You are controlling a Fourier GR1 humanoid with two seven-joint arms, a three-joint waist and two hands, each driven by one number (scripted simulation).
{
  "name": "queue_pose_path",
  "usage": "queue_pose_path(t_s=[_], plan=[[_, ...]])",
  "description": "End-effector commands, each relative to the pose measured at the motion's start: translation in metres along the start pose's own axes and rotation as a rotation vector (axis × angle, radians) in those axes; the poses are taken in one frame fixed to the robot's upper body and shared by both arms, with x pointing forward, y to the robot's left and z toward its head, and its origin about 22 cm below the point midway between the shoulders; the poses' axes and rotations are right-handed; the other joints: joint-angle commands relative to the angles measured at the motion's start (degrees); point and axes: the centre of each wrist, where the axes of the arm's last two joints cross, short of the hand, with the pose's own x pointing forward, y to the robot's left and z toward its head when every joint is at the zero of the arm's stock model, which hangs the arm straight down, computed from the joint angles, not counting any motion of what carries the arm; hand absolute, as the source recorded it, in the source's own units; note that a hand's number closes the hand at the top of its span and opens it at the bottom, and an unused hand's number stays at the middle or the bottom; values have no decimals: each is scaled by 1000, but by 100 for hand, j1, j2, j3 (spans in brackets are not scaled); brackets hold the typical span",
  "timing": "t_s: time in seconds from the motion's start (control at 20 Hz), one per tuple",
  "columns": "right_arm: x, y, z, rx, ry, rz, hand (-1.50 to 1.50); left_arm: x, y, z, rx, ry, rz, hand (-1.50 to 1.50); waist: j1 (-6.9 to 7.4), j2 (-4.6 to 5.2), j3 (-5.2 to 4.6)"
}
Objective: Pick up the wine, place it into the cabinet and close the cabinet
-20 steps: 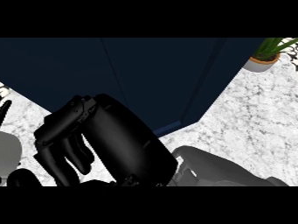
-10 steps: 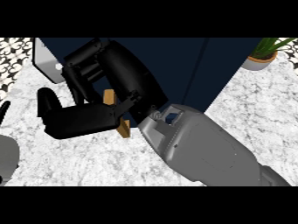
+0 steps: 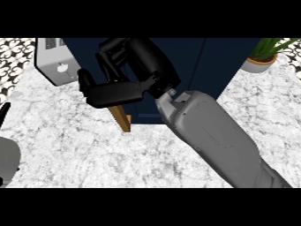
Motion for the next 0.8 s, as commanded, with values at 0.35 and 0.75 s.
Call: queue_pose_path(t_s=[0.35,0.75], plan=[[-27,-68,-14,-123,57,80,150,4,7,-2,-8,2,19,-150,39,154,1],[-37,-78,-15,-118,59,73,150,1,-6,-12,-48,21,22,-150,52,175,1]])
